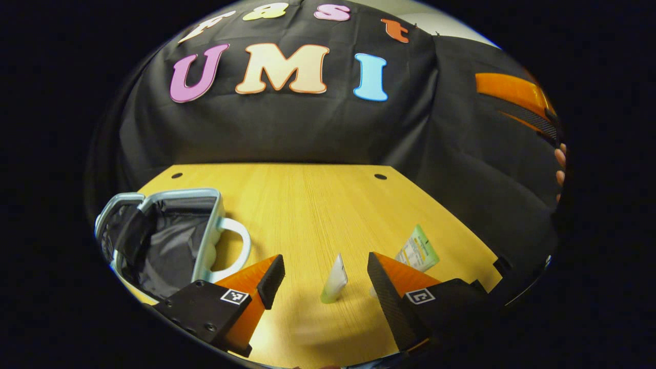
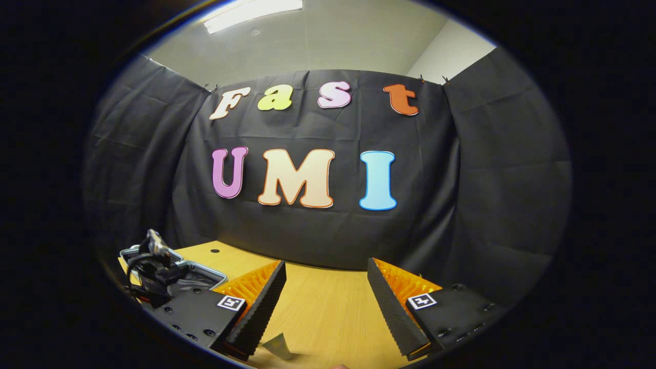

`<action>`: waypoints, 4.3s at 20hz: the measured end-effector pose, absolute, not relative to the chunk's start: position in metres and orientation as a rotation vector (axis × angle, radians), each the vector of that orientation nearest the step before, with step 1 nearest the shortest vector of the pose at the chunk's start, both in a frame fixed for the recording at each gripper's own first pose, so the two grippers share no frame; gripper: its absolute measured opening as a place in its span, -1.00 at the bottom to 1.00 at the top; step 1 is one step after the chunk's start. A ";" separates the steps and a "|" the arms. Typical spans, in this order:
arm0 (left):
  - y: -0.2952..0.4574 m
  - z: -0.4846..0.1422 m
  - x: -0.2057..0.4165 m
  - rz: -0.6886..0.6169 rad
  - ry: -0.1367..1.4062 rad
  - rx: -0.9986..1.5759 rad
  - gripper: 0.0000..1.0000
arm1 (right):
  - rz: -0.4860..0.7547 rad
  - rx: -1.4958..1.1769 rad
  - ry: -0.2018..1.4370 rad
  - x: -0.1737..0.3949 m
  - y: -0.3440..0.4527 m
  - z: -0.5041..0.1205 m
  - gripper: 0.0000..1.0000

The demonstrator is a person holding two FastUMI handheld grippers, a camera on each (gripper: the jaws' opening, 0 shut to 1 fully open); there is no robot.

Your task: First open the suitcase, pack the skin care products into it, and then close the suitcase.

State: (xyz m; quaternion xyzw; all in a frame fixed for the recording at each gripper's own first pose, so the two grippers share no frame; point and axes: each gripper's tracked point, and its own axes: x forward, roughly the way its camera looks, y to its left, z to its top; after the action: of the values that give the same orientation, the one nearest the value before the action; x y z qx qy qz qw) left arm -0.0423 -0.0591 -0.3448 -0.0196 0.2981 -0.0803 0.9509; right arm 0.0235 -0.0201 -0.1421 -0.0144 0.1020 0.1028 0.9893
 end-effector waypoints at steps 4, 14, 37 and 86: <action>-0.065 -0.386 -0.047 -0.161 0.701 -0.065 0.84 | 0.207 -0.043 0.222 0.018 -0.022 -0.152 0.97; -0.066 -0.402 -0.043 -0.158 0.821 -0.036 -0.69 | 0.311 -0.032 0.354 -0.009 0.010 -0.234 0.97; 0.058 -0.285 -0.117 0.179 0.791 -0.041 -0.70 | 0.475 -0.094 0.717 -0.058 0.064 -0.429 -0.41; 0.350 -0.298 -0.065 0.141 0.854 -0.168 0.53 | 0.539 0.083 1.284 -0.100 0.388 -0.424 -0.55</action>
State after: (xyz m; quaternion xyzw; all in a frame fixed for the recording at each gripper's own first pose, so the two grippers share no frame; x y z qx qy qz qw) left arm -0.0651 0.3498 -0.2976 -0.0813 0.4133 0.0685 0.9044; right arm -0.1004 0.3883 -0.4241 0.0381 0.5910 0.2480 0.7666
